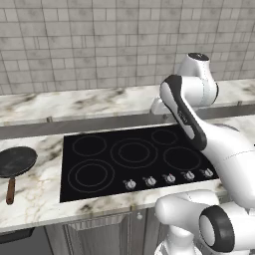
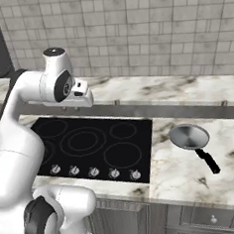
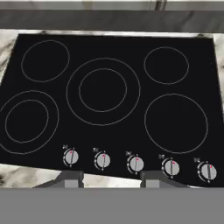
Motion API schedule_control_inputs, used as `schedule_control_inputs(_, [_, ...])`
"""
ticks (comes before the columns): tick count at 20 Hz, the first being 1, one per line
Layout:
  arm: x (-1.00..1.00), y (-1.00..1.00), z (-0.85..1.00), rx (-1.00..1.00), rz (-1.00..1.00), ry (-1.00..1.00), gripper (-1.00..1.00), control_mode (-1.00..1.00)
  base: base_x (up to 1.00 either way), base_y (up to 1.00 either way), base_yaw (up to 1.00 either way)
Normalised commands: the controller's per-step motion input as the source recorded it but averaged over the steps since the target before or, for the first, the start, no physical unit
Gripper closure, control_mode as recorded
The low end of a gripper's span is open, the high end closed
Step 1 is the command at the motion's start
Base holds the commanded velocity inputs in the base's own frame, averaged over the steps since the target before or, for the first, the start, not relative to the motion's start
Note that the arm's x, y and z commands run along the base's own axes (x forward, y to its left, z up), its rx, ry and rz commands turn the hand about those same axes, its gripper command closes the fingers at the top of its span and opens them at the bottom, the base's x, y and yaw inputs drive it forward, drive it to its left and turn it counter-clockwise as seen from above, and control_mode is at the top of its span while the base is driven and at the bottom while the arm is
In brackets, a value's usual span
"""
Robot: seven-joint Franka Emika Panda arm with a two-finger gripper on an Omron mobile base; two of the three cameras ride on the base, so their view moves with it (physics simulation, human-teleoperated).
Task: Place both pans onto different burners. Then place the avocado and the steak on different pans.
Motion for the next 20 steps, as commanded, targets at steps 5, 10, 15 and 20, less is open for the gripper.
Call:
schedule_control_inputs(5, [-0.02, 0.08, 0.00, 0.02, 0.00, 0.00, -1.00, -1.00, 0.00, 0.00, 0.00])
schedule_control_inputs(10, [-0.17, 0.39, 0.00, 0.00, 0.00, 0.00, -1.00, -1.00, 0.00, 0.00, 0.00])
schedule_control_inputs(15, [-0.29, 0.65, -0.04, 0.00, 0.00, -0.02, -1.00, -1.00, 0.00, 0.00, 0.00])
schedule_control_inputs(20, [-0.34, 0.65, -0.03, 0.00, 0.00, -0.05, -1.00, -1.00, 0.00, 0.00, 0.00])
